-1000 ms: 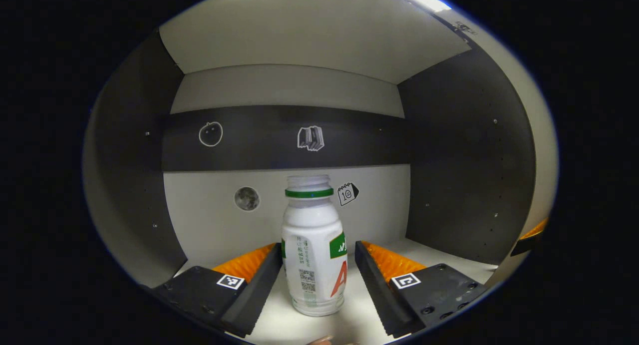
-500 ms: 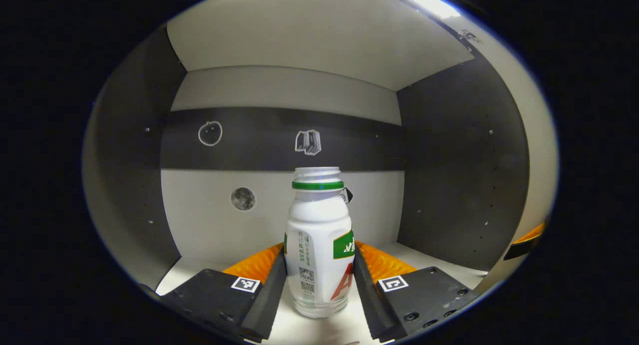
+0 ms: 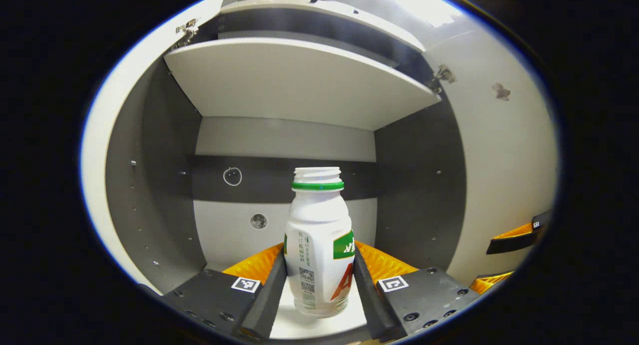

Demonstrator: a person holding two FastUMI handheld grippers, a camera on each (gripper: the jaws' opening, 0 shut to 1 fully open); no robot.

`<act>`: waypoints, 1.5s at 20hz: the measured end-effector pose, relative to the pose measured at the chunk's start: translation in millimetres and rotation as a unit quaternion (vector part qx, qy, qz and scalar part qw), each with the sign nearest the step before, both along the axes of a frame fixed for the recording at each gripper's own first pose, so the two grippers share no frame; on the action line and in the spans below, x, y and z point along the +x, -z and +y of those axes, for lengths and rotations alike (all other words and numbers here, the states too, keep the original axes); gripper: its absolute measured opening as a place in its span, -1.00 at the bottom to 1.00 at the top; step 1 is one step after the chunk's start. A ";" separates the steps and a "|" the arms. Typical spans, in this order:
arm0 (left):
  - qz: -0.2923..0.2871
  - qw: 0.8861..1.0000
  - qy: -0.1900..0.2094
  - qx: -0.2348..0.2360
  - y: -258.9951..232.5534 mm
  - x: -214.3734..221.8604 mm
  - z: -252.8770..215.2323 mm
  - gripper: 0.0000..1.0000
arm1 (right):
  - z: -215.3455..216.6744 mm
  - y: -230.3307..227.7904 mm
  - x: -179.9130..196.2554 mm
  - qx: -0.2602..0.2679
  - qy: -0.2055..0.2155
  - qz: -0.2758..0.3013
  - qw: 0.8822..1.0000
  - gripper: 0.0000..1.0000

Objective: Grasp the bottle in the cabinet with the left hand and place it on the coaster, then close the right door with the right hand and the left door with the left hand.

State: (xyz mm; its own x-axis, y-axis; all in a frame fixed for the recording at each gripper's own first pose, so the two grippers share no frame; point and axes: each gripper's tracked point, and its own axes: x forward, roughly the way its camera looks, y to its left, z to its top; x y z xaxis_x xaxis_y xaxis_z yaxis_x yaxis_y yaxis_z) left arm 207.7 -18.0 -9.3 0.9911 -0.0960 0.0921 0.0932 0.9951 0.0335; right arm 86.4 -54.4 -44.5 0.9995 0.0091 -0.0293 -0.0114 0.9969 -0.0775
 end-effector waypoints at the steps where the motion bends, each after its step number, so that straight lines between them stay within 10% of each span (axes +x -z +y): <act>1: -0.001 1.000 0.003 0.003 -1.2 -13.4 -0.5 0.42 | 1.2 -4.7 -11.1 0.003 0.007 -0.005 1.000 0.96; 13: 0.031 0.996 0.086 0.013 50.6 -169.9 -44.4 0.43 | 8.7 8.3 -131.3 0.001 0.095 0.018 0.995 0.95; 30: 0.050 0.994 0.050 -0.084 250.4 -284.8 -108.8 0.43 | -21.3 115.6 -219.2 0.011 0.015 0.049 0.999 0.96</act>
